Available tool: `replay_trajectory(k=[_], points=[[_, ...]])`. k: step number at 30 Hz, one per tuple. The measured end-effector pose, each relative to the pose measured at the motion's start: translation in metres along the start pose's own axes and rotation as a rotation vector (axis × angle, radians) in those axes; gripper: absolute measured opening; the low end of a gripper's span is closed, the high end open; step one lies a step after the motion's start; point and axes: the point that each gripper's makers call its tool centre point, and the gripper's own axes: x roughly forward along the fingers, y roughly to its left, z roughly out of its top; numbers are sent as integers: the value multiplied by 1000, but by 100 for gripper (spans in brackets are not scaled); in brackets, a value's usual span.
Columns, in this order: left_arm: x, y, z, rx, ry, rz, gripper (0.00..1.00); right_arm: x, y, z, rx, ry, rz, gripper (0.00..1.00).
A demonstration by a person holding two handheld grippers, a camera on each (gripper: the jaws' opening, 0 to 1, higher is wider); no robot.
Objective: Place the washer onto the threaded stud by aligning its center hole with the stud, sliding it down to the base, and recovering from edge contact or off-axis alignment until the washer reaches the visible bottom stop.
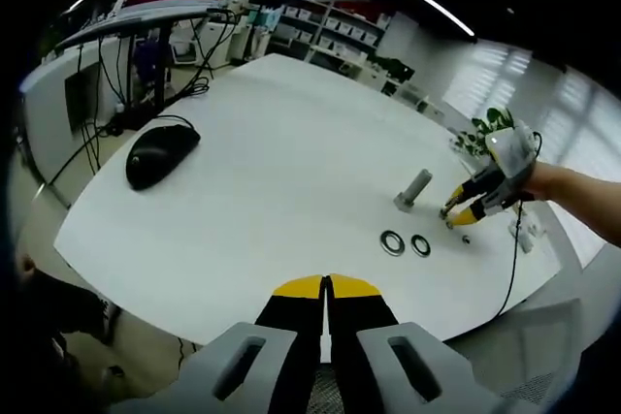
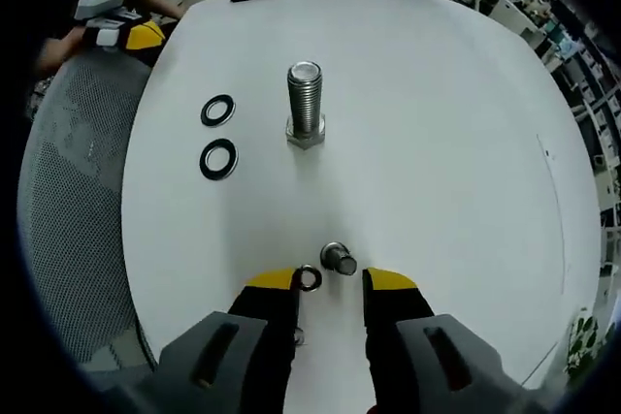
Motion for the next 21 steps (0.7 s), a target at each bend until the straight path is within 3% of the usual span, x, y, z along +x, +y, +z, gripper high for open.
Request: replay_trajectory(k=[5, 9, 21], points=[[0, 0, 0, 0, 2, -1, 0, 5, 9, -4, 52, -23, 23, 27], [0, 0, 0, 0, 1, -1, 0, 8, 12, -5, 43, -24, 47, 25], [0, 0, 0, -4, -4, 1, 0, 10, 14, -4, 25, 27, 67, 24]])
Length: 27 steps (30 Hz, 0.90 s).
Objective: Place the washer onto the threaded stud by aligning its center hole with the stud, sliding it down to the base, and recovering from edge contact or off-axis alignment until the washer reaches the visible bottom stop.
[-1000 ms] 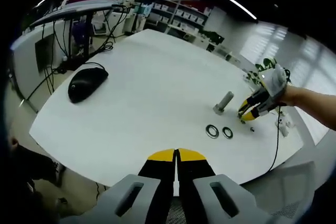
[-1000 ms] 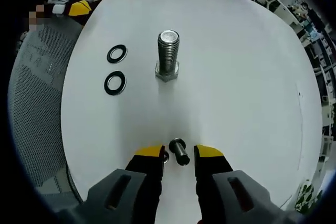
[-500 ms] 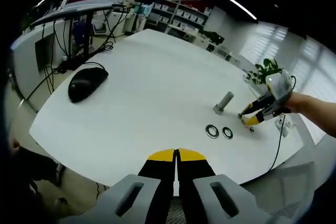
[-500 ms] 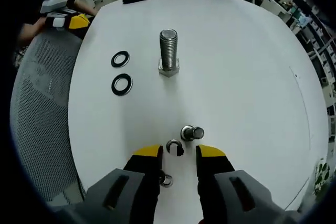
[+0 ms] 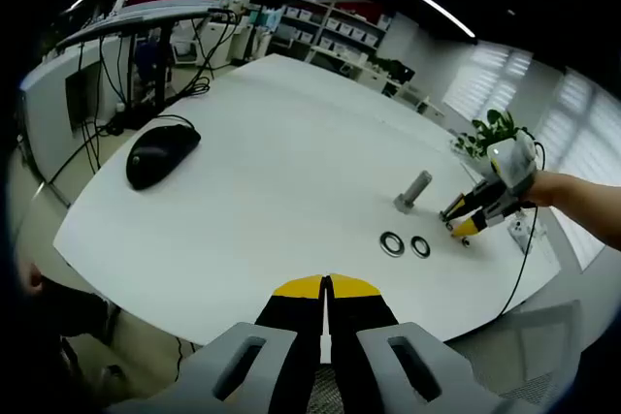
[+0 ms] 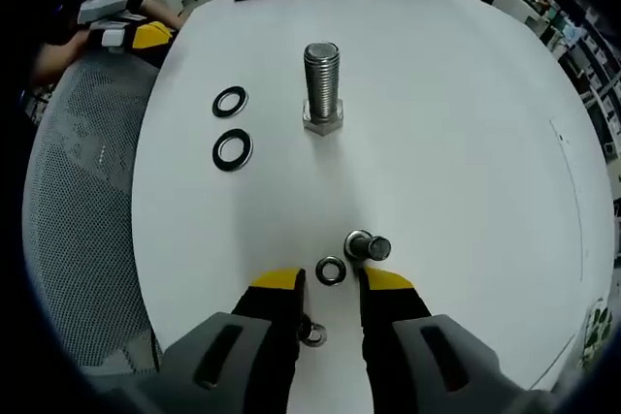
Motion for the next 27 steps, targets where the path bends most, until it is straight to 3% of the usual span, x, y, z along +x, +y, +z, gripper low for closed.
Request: replay_trajectory(k=[10, 27], points=[[0, -1, 0, -9, 0, -6, 0, 1, 4, 2, -47, 36, -2, 16], [-1, -1, 1, -16, -4, -8, 0, 1, 3, 1, -19, 62, -21, 15]])
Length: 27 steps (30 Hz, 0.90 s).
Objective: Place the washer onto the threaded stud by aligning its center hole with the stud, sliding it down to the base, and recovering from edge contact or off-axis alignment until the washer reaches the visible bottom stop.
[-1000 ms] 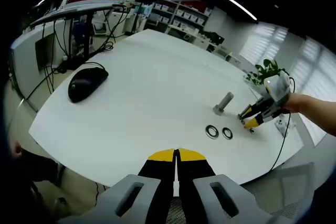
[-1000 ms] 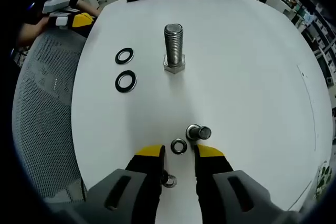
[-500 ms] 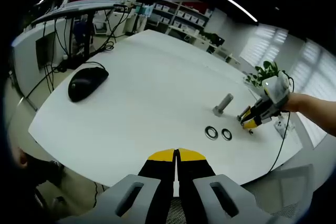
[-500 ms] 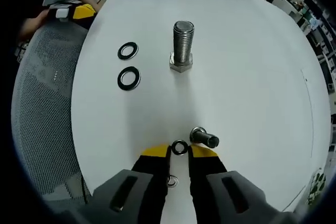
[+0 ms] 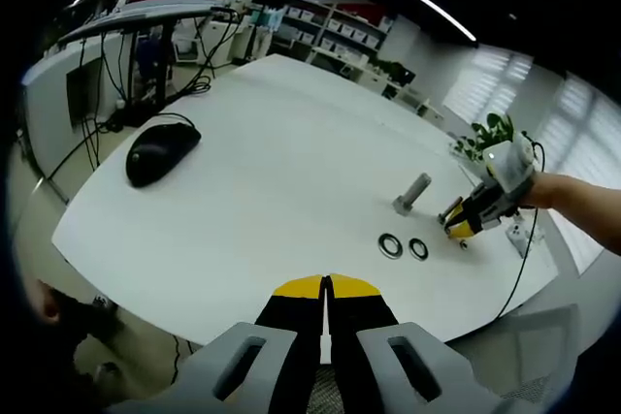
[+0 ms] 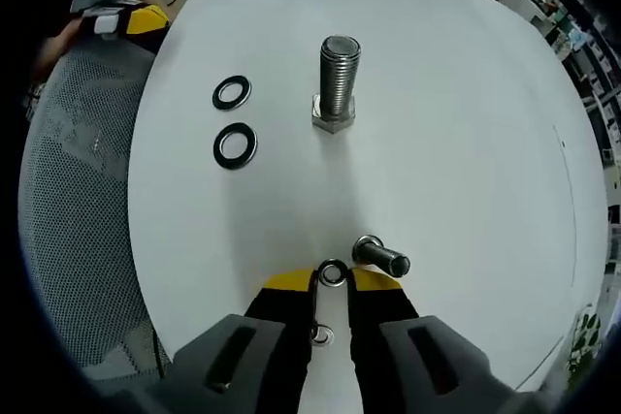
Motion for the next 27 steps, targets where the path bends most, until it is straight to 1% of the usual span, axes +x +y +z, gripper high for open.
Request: replay_trajectory(k=[9, 13, 14, 15, 17, 19, 21, 24, 27], points=[[0, 0, 0, 1, -3, 1, 0, 1, 1, 1, 18, -35, -6, 15], [1, 1, 0, 3, -1, 1, 0, 0, 1, 2, 30, -57, -31, 15], [0, 1, 0, 1, -2, 1, 0, 0, 1, 4, 22, -82, -45, 15], [0, 0, 0, 1, -3, 1, 0, 0, 1, 4, 21, -92, -52, 15], [0, 0, 0, 4, 1, 0, 0, -1, 0, 4, 62, -105, -70, 15], [0, 0, 0, 5, 2, 1, 0, -1, -2, 4, 84, -121, -86, 15], [0, 1, -1, 4, 2, 2, 0, -2, -1, 3, 83, -123, -98, 14], [0, 1, 0, 5, 2, 2, 0, -4, 3, 1, 83, -123, -97, 14], [0, 1, 0, 4, 1, 2, 0, -11, 8, 0, 94, -144, -97, 14]])
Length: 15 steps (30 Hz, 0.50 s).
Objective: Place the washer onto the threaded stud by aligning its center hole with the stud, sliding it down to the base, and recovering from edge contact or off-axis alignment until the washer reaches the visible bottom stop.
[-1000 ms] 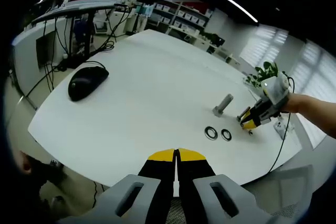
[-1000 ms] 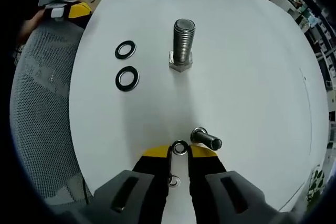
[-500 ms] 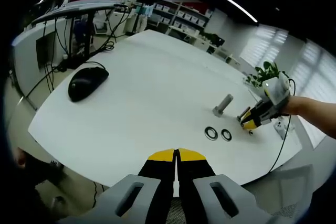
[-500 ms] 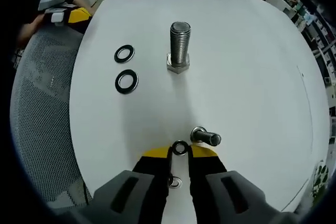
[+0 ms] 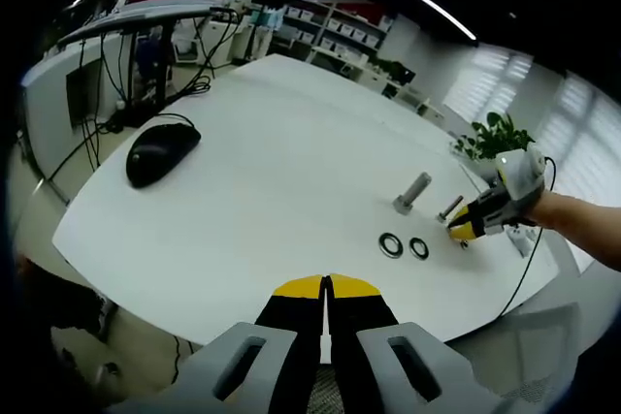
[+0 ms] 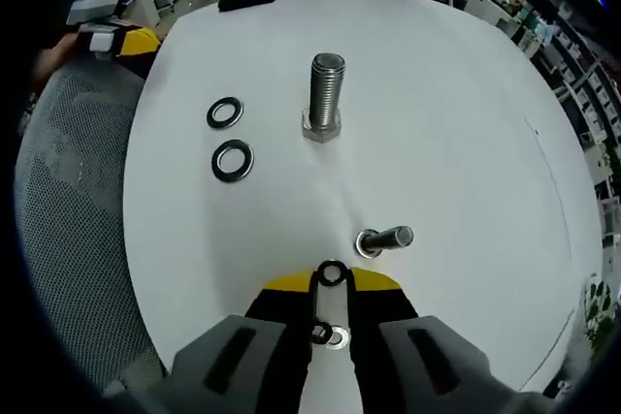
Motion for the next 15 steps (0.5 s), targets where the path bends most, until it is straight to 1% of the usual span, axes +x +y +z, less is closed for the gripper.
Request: replay_trajectory(k=[3, 8, 15], points=[[0, 0, 0, 1, 1, 1, 0, -8, 3, 2, 53, -26, 6, 14], [0, 0, -1, 1, 2, 1, 0, -22, 2, 5, 58, -43, -8, 14], [-1, 0, -1, 0, 3, 1, 0, -40, -8, 19, 77, -88, -35, 14]])
